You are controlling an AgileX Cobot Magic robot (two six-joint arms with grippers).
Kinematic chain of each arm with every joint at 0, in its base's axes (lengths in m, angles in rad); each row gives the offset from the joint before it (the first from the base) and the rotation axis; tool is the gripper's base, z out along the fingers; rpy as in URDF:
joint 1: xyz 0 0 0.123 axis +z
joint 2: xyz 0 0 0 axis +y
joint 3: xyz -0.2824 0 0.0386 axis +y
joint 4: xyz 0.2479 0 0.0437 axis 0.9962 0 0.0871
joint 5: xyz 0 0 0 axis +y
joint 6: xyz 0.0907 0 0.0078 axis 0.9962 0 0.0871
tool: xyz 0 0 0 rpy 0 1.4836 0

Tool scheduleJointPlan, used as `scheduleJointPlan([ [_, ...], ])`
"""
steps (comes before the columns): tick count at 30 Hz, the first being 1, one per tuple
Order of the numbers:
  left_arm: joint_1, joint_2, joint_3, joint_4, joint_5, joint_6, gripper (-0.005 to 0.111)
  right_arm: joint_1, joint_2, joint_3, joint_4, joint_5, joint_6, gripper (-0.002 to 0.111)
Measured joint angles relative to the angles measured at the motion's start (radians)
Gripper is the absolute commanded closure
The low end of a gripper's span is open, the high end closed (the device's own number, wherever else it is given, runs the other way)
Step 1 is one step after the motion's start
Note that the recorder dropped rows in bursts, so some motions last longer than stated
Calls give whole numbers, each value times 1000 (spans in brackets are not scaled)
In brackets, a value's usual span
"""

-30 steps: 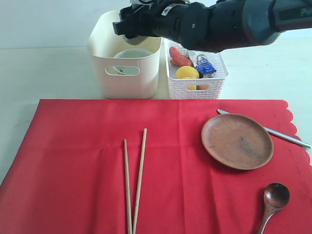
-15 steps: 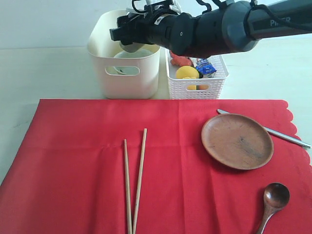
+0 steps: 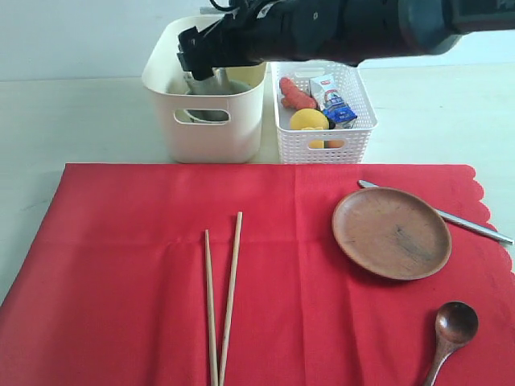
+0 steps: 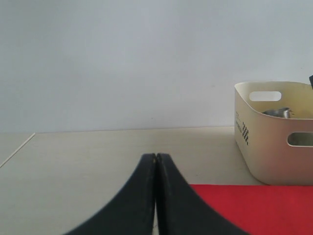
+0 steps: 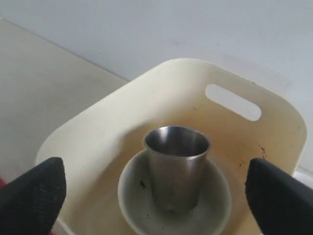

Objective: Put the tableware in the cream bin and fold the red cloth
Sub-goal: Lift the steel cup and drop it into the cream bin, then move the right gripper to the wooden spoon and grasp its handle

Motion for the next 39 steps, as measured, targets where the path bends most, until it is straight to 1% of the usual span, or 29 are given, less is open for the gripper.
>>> scheduleJointPlan([
  [1,0,0,0,0,0,0,104,-1,-24,0,0,40,-11,29],
  [2,0,0,0,0,0,0,104,-6,-50,0,0,82,-16,37],
  [5,0,0,0,0,0,0,104,-35,-132,0,-6,208,-26,64],
  [7,0,0,0,0,0,0,104,-59,-183,0,-16,278,-28,80],
  [10,0,0,0,0,0,0,104,-98,-265,0,-49,381,13,98],
  [12,0,0,0,0,0,0,104,-124,-326,0,-84,443,57,107],
  [17,0,0,0,0,0,0,104,-146,-494,50,-209,542,172,108],
  [21,0,0,0,0,0,0,104,-146,-611,146,-236,597,212,108],
  [25,0,0,0,0,0,0,104,-146,-695,281,-168,620,219,108],
  [29,0,0,0,0,0,0,104,-146,-721,412,-92,620,188,108],
  [39,0,0,0,0,0,0,104,-146,-741,749,-55,539,180,108],
])
